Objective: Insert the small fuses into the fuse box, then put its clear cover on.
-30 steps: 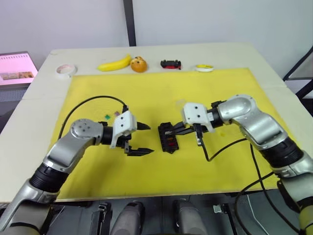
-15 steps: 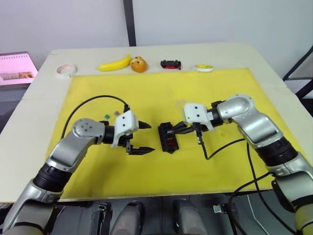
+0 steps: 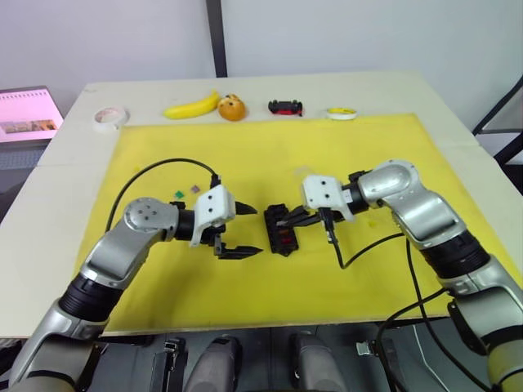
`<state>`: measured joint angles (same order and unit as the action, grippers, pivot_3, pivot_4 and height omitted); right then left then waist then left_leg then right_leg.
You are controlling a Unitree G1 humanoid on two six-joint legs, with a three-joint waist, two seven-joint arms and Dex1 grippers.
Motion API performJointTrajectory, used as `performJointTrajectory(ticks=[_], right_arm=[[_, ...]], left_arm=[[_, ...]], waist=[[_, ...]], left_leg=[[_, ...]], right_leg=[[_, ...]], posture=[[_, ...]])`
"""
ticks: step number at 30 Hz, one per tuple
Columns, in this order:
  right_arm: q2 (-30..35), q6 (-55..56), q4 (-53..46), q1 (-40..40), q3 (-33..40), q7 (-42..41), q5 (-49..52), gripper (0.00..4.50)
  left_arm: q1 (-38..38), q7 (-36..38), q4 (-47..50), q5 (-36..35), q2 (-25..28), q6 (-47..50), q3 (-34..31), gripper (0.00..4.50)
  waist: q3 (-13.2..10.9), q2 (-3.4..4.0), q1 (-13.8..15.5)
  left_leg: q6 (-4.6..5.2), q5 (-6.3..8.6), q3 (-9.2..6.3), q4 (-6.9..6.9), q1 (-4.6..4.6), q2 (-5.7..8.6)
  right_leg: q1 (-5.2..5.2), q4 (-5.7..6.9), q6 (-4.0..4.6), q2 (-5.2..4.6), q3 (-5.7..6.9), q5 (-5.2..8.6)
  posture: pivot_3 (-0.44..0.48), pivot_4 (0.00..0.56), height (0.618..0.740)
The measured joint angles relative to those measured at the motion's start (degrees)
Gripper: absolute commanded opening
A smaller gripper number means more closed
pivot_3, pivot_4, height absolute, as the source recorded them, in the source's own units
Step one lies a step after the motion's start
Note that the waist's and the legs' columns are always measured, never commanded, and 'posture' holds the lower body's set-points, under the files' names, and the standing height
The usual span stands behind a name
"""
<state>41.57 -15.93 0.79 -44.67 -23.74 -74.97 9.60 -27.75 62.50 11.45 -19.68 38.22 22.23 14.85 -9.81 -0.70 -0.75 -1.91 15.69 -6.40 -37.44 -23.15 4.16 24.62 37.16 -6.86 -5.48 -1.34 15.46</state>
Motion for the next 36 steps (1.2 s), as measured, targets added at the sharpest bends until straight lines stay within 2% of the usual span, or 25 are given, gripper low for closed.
performJointTrajectory(ticks=[36], right_arm=[[-0.42,-0.52,0.71,-0.37,0.36,-1.28,-1.8,0.0]], left_arm=[[-0.04,0.52,-0.02,0.64,-0.45,0.63,-0.03,4.38]], waist=[[0.0,0.0,0.01]], left_leg=[[0.01,0.01,-0.02,-0.24,-0.04,0.01]], right_leg=[[-0.01,0.12,0.0,0.01,0.02,0.0]], posture=[[0.0,0.15,0.74]])
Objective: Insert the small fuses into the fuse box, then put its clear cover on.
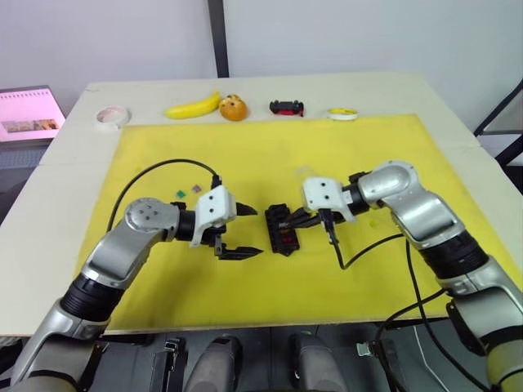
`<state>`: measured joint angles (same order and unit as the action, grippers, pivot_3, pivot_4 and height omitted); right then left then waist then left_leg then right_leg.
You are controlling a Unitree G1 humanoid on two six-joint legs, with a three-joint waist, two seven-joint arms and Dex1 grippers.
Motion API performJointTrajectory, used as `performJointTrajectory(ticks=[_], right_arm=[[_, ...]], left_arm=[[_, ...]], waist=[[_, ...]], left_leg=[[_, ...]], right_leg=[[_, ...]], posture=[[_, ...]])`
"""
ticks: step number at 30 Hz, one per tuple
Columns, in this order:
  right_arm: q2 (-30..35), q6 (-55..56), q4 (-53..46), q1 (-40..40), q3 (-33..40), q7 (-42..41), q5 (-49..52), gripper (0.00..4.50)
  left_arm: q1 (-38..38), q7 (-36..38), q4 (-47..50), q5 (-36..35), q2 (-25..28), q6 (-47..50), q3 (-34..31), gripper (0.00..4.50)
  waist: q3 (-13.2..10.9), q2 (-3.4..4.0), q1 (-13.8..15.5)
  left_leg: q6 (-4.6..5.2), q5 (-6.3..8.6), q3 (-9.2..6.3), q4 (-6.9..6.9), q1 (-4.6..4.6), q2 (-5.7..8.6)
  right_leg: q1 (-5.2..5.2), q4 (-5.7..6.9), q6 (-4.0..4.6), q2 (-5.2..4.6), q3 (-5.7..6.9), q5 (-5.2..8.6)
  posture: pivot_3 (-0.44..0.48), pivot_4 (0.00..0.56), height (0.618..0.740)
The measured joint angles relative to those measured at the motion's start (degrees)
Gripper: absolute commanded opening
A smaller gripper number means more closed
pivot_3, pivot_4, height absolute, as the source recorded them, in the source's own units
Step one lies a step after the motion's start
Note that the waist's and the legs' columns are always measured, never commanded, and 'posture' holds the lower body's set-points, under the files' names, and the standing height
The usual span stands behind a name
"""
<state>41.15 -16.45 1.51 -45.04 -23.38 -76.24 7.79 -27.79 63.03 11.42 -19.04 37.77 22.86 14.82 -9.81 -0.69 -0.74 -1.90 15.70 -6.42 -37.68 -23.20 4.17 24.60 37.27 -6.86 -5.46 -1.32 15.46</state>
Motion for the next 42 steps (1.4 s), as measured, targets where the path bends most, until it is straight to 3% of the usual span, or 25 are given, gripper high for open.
performJointTrajectory(ticks=[42], right_arm=[[-0.23,2.25,1.03,-0.53,-0.04,-2.74,-2.63,0.0]], left_arm=[[0.0,0.05,-0.14,1.09,-0.88,-0.11,0.0,4.38]], waist=[[0.0,0.01,0.05]], left_leg=[[0.06,0.04,-0.03,-0.25,-0.09,0.02]], right_leg=[[0.0,0.14,0.0,-0.01,0.04,0.0]], posture=[[0.0,0.15,0.74]])
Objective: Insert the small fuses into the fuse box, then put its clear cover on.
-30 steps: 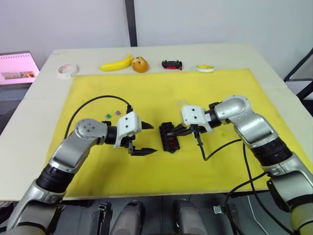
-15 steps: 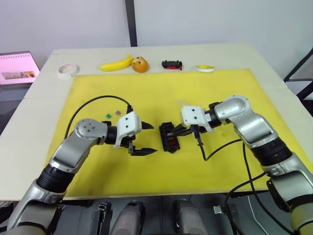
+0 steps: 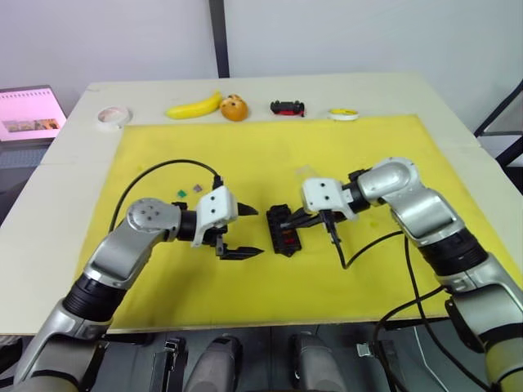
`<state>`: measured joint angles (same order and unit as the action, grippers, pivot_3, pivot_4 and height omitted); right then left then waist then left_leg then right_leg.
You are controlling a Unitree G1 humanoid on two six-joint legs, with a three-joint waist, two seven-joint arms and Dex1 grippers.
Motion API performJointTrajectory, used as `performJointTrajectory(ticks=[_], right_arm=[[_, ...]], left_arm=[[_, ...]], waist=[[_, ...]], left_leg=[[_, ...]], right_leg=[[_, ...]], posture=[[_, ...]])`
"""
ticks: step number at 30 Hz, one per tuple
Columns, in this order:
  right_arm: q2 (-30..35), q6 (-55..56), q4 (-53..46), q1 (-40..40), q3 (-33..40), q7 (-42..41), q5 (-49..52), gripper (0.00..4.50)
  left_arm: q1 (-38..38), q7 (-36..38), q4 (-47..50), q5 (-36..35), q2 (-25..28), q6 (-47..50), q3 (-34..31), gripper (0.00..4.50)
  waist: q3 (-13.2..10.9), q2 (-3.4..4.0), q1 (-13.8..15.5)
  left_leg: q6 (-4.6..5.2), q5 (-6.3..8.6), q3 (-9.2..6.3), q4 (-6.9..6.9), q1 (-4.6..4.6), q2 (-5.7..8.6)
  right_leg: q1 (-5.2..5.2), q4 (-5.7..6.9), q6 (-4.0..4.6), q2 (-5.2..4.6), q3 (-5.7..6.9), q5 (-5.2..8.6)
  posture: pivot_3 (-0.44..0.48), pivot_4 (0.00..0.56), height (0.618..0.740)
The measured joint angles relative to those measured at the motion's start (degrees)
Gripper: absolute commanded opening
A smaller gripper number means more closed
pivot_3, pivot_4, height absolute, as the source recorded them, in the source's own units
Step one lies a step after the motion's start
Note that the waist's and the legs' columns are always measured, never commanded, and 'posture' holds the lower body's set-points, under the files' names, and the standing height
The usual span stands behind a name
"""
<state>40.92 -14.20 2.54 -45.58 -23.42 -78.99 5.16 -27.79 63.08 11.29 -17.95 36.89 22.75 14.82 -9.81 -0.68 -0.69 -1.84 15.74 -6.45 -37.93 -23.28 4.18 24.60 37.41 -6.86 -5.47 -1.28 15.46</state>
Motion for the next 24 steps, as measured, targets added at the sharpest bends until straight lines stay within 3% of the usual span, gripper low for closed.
performJointTrajectory(ticks=[7,11,24], right_arm=[[-0.29,-0.04,0.21,-0.24,-0.01,-0.33,-0.43,0.0],[-0.45,-1.27,0.2,-0.34,0.02,-0.51,-0.37,1.31],[0.1,-6.49,-1.26,-0.35,3.76,-1.33,3.31,1.31]], left_arm=[[0.0,0.0,-0.01,0.02,-0.16,0.0,0.0,4.38],[0.0,0.0,-0.3,0.05,-0.41,-0.07,0.0,4.5],[0.0,0.33,-0.6,0.42,-0.53,-0.8,-0.01,4.5]], waist=[[0.0,0.0,-0.02],[0.0,0.0,-0.01],[0.0,0.0,-0.01]], left_leg=[[0.0,0.0,0.0,-0.01,0.0,0.0],[0.0,0.0,0.0,-0.02,0.0,0.01],[0.0,0.0,0.0,-0.03,-0.01,0.01]], right_leg=[[0.0,0.02,0.0,0.0,0.0,0.0],[0.0,0.02,0.0,0.0,0.0,0.0],[0.0,0.03,0.0,-0.01,0.0,0.0]], posture=[[0.0,0.15,0.74],[0.0,0.15,0.74],[0.0,0.15,0.74]])
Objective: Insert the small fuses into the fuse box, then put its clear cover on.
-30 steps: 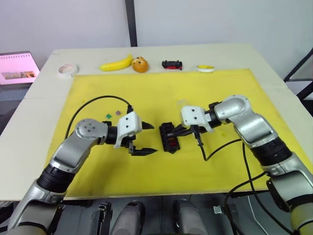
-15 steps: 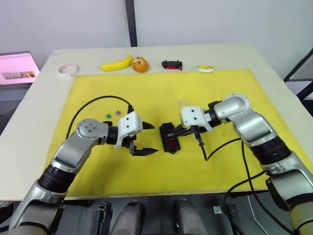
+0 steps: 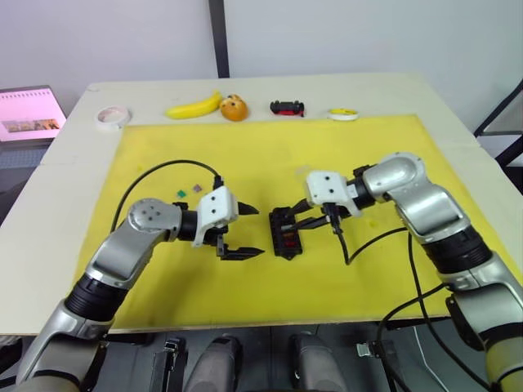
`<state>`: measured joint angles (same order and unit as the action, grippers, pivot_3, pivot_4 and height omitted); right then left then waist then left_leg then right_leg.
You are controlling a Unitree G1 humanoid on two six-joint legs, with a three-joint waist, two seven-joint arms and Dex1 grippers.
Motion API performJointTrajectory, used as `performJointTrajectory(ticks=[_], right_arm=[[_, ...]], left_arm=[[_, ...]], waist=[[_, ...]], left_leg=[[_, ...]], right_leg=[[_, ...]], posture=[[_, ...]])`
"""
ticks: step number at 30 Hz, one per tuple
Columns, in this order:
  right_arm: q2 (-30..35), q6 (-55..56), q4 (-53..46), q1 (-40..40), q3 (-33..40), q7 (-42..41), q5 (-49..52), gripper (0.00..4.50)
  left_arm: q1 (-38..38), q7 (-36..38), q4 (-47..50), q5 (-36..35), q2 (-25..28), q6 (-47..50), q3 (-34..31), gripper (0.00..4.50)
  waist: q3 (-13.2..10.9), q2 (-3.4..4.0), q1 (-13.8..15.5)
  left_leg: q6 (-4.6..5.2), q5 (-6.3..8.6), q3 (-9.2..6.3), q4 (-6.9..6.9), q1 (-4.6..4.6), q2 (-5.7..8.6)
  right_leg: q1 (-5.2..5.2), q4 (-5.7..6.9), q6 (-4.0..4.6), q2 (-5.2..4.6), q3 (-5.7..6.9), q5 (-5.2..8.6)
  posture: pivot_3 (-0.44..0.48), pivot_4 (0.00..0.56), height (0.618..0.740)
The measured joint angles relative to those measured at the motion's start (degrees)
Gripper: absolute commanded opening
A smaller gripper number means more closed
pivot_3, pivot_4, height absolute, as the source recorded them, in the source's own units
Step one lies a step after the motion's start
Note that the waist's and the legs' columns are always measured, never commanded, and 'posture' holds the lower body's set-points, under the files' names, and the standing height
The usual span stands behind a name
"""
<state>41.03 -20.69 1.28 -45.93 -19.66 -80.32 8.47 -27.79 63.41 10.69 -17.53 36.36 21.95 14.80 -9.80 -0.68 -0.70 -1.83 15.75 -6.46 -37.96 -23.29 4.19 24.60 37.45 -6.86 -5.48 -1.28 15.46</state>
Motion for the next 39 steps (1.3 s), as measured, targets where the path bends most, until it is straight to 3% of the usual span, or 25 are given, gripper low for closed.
performJointTrajectory(ticks=[6,9,10,22,39], right_arm=[[-0.07,-5.78,-1.31,0.63,5.55,0.81,5.47,1.31],[-1.85,-6.57,-2.54,4.5,7.97,2.71,8.26,0.08],[-2.52,-6.67,-2.77,6.05,8.19,3.44,8.85,0.03],[-4.32,-6.02,-6.54,12.8,8.95,8.86,10.75,0.03],[-3.99,-1.4,-3.81,13.46,6.52,11.48,6.84,0.03]], left_arm=[[-0.03,0.25,-0.02,-0.01,-0.47,-0.02,0.02,4.5],[-0.04,0.36,-0.07,-0.02,-0.84,-0.04,0.02,4.5],[-0.04,0.43,-0.09,-0.02,-0.92,-0.05,0.03,4.5],[-0.09,1.77,-1.03,0.1,-1.09,-1.29,0.03,4.5],[-0.42,1.85,-1.01,0.71,-1.07,-1.35,0.03,4.5]], waist=[[0.0,0.0,0.01],[0.01,-0.02,0.05],[0.01,-0.02,0.05],[0.02,0.0,0.0],[0.05,0.0,0.03]], left_leg=[[0.01,0.01,-0.01,-0.01,0.0,0.0],[0.02,0.01,-0.01,-0.03,0.0,0.0],[0.02,0.01,-0.01,-0.04,0.0,0.01],[0.02,0.01,0.0,-0.05,0.0,0.02],[0.02,0.01,-0.01,-0.07,0.02,0.02]], right_leg=[[0.0,0.0,0.0,-0.01,0.0,0.0],[-0.02,0.01,0.0,-0.01,0.0,0.0],[-0.02,0.02,0.0,-0.02,0.0,0.0],[-0.01,0.03,0.0,-0.02,0.0,0.0],[-0.05,0.04,0.0,-0.01,0.01,0.0]], posture=[[0.0,0.15,0.74],[0.0,0.15,0.74],[0.0,0.15,0.74],[0.0,0.15,0.74],[0.0,0.15,0.74]])
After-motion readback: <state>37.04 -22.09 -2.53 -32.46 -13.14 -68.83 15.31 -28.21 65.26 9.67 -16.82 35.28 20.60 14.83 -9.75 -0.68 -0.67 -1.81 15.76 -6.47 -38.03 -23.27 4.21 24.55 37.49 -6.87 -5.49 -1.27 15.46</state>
